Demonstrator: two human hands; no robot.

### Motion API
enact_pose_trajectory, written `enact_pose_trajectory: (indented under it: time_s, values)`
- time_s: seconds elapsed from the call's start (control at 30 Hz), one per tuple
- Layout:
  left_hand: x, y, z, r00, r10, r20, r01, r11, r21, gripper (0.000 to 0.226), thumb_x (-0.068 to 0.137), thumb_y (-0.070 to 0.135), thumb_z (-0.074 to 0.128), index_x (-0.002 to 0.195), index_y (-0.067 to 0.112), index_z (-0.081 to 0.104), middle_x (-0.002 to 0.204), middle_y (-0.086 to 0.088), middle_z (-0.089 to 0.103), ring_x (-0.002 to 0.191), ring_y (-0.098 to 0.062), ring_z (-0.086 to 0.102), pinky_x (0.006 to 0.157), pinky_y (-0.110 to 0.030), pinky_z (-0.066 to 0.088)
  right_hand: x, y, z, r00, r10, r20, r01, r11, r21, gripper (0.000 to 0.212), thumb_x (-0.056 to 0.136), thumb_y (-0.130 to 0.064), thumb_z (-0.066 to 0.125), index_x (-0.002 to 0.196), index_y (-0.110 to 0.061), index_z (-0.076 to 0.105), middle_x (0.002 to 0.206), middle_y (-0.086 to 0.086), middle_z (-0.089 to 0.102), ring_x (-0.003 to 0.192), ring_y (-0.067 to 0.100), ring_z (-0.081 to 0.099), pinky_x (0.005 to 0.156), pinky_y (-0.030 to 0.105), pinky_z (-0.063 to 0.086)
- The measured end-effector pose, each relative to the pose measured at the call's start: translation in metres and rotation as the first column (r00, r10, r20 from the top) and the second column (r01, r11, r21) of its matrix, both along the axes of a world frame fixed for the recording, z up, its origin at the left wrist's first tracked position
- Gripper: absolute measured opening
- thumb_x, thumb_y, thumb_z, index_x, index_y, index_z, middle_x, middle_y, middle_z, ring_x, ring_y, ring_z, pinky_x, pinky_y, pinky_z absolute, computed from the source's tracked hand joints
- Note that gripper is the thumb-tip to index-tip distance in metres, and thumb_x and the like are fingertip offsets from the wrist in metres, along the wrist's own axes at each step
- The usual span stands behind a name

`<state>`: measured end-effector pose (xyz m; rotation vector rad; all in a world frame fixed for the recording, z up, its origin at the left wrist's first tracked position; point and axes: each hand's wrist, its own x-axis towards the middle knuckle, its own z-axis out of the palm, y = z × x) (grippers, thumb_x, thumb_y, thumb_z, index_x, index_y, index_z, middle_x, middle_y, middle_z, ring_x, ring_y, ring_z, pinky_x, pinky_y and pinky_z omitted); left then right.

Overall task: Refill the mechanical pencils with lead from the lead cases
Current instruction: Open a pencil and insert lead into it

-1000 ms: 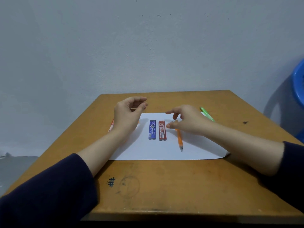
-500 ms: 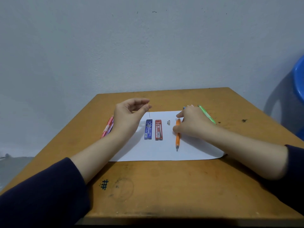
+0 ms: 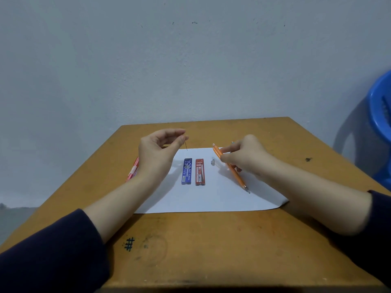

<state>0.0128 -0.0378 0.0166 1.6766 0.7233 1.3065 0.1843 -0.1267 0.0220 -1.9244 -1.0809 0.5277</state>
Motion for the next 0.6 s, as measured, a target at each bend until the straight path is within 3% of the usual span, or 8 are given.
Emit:
enact_pose_trajectory:
  time_s: [0.1,0.27,0.43,0.6]
  values:
    - [-0.001,-0.003,0.004,0.997,-0.012,0.070,0.013,1.000,-0.027,0.012,0.081,0.007,0.073,0.091,0.014,0.073,0.086,-0.002,0.075,0.083,-0.012,0.071,0.078,-0.020,0.054,-0.002,-0.003,0.002,0.999,0.028,-0.027,-0.026,0.996,0.087,0.016,0.077,-0.010,0.066,0.080,-0.024,0.074,0.066,0.002,0.064,0.061,0.017,0.061,0.066,0.033,0.053]
    - [-0.001,-0.005,0.009,0.991,0.000,0.136,0.004,0.999,-0.033,0.012,0.081,0.005,0.071,0.093,0.009,0.072,0.083,-0.001,0.074,0.080,-0.013,0.072,0.078,-0.023,0.056,-0.012,-0.007,0.003,0.993,0.118,0.000,-0.115,0.971,0.208,0.026,0.081,-0.008,0.063,0.087,-0.032,0.072,0.071,-0.002,0.064,0.069,0.020,0.061,0.059,0.027,0.043]
    - [-0.001,-0.007,0.012,0.985,-0.011,0.175,0.020,0.999,-0.050,0.013,0.082,0.004,0.070,0.095,0.006,0.070,0.077,0.004,0.074,0.076,-0.010,0.072,0.071,-0.019,0.055,-0.014,-0.008,0.000,0.983,0.140,0.115,-0.164,0.960,0.229,0.027,0.085,-0.010,0.065,0.101,-0.030,0.072,0.068,-0.011,0.065,0.051,-0.003,0.051,0.044,0.011,0.034]
    - [-0.002,-0.008,0.014,0.975,-0.032,0.220,0.062,0.990,-0.130,0.012,0.084,0.003,0.067,0.095,0.007,0.069,0.078,0.000,0.075,0.078,-0.014,0.072,0.074,-0.023,0.057,-0.015,-0.008,-0.003,0.970,0.138,0.200,-0.193,0.937,0.290,0.027,0.085,-0.012,0.066,0.104,-0.030,0.073,0.070,-0.018,0.064,0.060,-0.003,0.054,0.054,0.012,0.039]
